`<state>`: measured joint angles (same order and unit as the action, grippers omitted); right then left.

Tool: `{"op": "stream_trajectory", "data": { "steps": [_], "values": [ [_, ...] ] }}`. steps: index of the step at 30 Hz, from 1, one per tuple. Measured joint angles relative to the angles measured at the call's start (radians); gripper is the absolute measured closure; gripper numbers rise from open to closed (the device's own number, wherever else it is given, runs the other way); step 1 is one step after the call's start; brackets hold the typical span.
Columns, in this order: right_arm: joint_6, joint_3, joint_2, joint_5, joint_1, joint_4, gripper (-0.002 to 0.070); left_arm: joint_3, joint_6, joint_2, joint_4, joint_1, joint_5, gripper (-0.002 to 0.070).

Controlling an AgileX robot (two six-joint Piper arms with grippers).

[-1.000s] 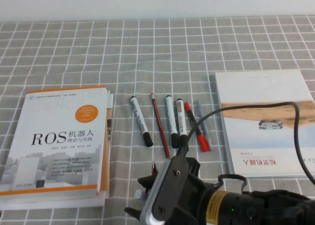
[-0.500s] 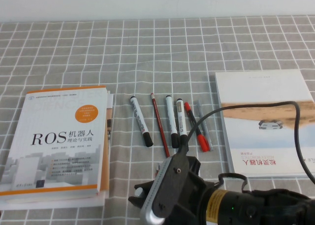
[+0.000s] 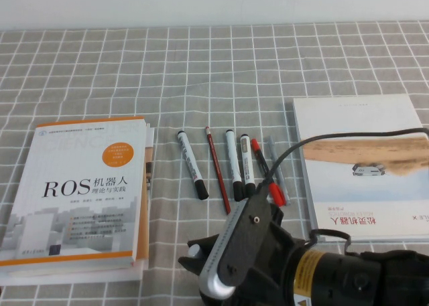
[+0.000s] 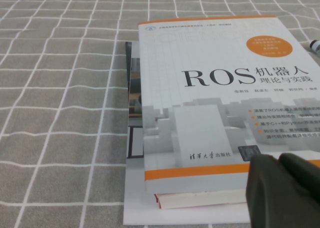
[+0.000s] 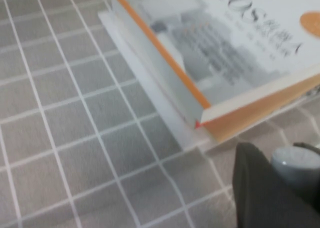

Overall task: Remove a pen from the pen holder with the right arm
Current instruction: 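Take a marker out of the pen holder and lay it on the table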

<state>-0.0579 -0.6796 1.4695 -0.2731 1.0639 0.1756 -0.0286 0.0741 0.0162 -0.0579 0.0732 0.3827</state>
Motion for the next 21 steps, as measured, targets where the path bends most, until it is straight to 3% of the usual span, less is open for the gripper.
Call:
{"op": "stream_trajectory", "data": {
  "steps": [8, 21],
  "values": [
    [0.0, -0.034, -0.087, 0.098, 0.0, -0.004, 0.059, 0.0, 0.0, 0.0, 0.0, 0.0, 0.0, 0.0678],
    [0.025, -0.31, -0.149, 0.295, -0.043, -0.001, 0.059, 0.0, 0.0, 0.0, 0.0, 0.0, 0.0, 0.0678]
  ]
}}
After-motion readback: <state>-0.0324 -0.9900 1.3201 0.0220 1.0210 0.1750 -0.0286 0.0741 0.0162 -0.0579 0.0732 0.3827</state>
